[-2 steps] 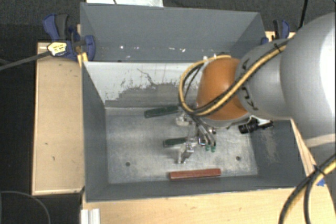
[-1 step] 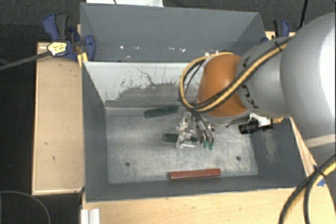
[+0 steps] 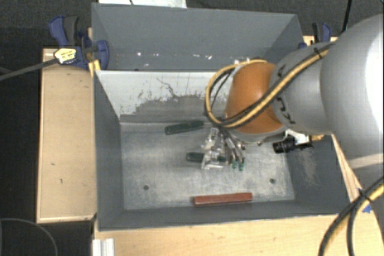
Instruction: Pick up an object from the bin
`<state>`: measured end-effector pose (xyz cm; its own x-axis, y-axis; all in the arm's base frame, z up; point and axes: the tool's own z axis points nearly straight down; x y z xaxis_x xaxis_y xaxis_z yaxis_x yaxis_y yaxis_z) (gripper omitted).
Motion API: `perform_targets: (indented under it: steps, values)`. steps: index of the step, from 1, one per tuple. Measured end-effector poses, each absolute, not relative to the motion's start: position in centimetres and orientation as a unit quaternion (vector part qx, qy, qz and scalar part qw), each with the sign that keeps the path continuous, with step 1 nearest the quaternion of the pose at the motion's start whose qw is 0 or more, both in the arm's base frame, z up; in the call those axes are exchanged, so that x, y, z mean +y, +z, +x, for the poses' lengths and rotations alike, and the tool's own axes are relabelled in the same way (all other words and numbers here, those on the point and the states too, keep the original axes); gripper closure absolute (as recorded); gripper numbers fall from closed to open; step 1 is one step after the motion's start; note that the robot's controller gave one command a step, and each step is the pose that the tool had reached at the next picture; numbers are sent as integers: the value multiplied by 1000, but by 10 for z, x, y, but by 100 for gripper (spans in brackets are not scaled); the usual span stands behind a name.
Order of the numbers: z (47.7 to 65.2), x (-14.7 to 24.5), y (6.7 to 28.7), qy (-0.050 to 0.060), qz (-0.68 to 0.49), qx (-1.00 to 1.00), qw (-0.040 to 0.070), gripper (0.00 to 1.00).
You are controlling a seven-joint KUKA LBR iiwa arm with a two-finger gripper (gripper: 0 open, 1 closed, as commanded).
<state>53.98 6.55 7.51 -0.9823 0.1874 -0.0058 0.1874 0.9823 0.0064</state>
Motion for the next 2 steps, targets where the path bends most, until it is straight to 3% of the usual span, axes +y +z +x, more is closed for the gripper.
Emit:
perform_targets:
  steps: [2]
  values:
    - [540,66,77,2,93,996,3,100]
